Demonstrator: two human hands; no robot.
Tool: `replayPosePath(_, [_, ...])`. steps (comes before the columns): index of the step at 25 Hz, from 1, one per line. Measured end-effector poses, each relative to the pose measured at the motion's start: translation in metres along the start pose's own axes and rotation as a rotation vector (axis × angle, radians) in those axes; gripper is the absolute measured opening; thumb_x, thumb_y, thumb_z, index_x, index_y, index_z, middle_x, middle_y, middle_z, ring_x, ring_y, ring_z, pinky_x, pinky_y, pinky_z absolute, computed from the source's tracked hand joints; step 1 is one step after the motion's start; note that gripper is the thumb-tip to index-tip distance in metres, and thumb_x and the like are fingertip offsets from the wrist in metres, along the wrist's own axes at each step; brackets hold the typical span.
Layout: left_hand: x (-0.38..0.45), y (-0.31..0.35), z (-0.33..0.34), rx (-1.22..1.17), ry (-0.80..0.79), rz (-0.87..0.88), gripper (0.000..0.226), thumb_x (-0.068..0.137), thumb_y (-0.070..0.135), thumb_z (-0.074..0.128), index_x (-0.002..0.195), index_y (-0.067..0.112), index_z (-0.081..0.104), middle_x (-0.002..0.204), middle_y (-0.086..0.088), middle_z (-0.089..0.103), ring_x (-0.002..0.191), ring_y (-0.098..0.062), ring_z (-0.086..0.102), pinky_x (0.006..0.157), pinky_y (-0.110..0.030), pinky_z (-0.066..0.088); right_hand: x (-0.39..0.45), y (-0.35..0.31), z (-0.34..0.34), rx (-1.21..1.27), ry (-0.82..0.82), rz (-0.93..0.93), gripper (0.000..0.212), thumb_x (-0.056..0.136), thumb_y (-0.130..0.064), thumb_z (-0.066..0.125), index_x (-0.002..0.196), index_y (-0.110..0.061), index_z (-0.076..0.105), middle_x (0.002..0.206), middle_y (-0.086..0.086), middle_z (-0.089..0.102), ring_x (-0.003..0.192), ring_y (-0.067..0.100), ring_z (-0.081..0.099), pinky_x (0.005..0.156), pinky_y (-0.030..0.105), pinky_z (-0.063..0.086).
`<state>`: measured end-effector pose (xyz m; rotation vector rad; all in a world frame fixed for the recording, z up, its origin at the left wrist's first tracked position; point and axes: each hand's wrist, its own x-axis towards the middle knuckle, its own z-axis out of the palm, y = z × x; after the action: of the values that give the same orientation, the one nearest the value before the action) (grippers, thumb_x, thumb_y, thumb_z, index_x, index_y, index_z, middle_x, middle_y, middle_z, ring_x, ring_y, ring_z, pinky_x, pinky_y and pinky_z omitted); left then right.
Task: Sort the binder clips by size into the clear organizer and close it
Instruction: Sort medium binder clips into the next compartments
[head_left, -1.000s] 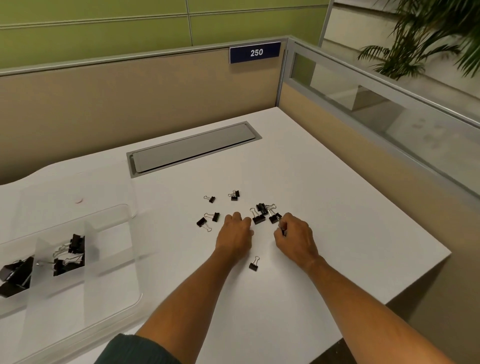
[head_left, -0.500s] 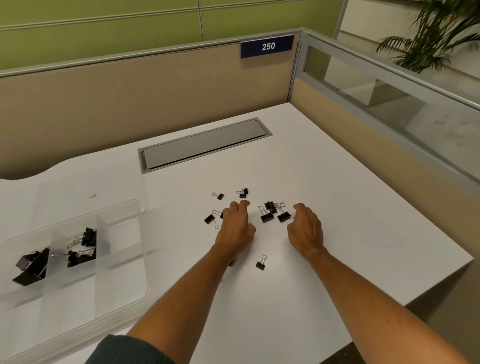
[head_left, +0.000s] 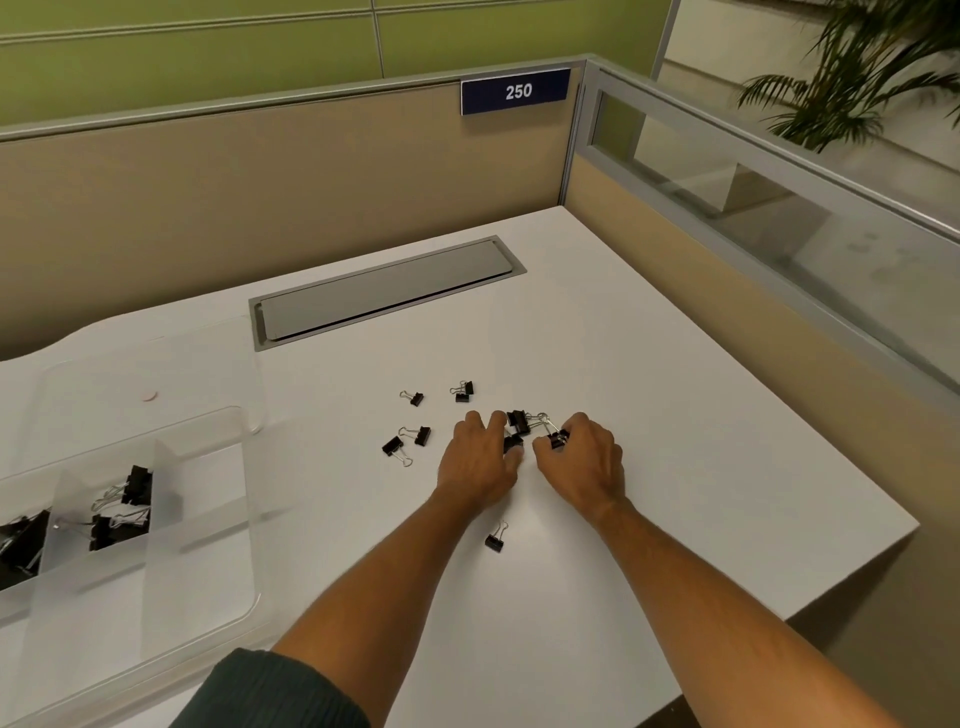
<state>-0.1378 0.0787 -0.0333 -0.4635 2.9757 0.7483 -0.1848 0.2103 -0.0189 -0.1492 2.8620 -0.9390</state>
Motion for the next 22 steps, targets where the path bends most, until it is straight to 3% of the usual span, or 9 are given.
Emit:
replayPosePath(4, [0.014,0.016,0.010,0.040,0.048,-0.063,0.043,0.096,0.044,0.045,0.122,0.009,0.045,0.118,-0.015,0.049,0.110,-0.031,0.047,0.086,-0.038,0.044,0.001,0.010,-0.008,0.022,0.040,-0.027,0.029,0.080,-0.034,0.059,0.098,-0.012,0.056,0.094,0.003,0.064,0.088,0.028,0.059,0.073,0.032,0.046])
replayPosePath(8, [0.013,0.019,0.011,0.048,0.022,-0.085,0.036,0.096,0.029,0.044,0.125,0.008,0.043,0.119,-0.017,0.047,0.111,-0.031,0.045,0.086,-0.037,0.043,0.002,0.018,-0.006,0.039,0.027,-0.028,0.027,0.080,-0.032,0.058,0.099,-0.013,0.055,0.093,0.002,0.065,0.087,0.028,0.060,0.072,0.031,0.046])
replayPosePath(13, [-0.006,0.004,0.004,0.020,0.030,-0.099,0.029,0.090,0.018,0.045,0.117,0.006,0.044,0.110,-0.016,0.048,0.104,-0.031,0.046,0.070,-0.034,0.041,-0.004,0.004,0.005,0.042,0.005,-0.069,0.030,0.081,-0.034,0.057,0.103,-0.014,0.053,0.093,0.005,0.067,0.088,0.031,0.060,0.071,0.031,0.042])
replayPosePath(17, [-0.024,-0.013,-0.014,-0.048,0.068,-0.128,0.030,0.088,0.015,0.047,0.116,0.006,0.043,0.104,-0.012,0.047,0.101,-0.027,0.045,0.064,-0.033,0.039,-0.014,-0.020,0.017,0.042,0.025,-0.169,0.020,0.083,-0.027,0.052,0.098,-0.014,0.057,0.092,0.007,0.065,0.088,0.032,0.059,0.072,0.032,0.039])
replayPosePath(20, [-0.038,-0.028,-0.033,-0.012,0.207,-0.071,0.029,0.083,0.014,0.063,0.109,0.006,0.054,0.089,-0.003,0.039,0.078,-0.017,0.042,0.057,-0.029,0.040,-0.023,-0.041,0.026,0.044,0.004,-0.207,0.016,0.083,-0.025,0.050,0.094,-0.015,0.054,0.092,0.006,0.062,0.087,0.032,0.057,0.073,0.034,0.041])
replayPosePath(22, [-0.049,-0.042,-0.047,-0.039,0.234,-0.086,0.025,0.085,0.019,0.065,0.104,0.007,0.056,0.091,-0.002,0.035,0.069,-0.013,0.038,0.062,-0.031,0.043,-0.033,-0.058,0.033,0.040,-0.016,-0.261,0.011,0.083,-0.024,0.049,0.091,-0.016,0.050,0.091,0.007,0.061,0.086,0.032,0.056,0.070,0.034,0.041])
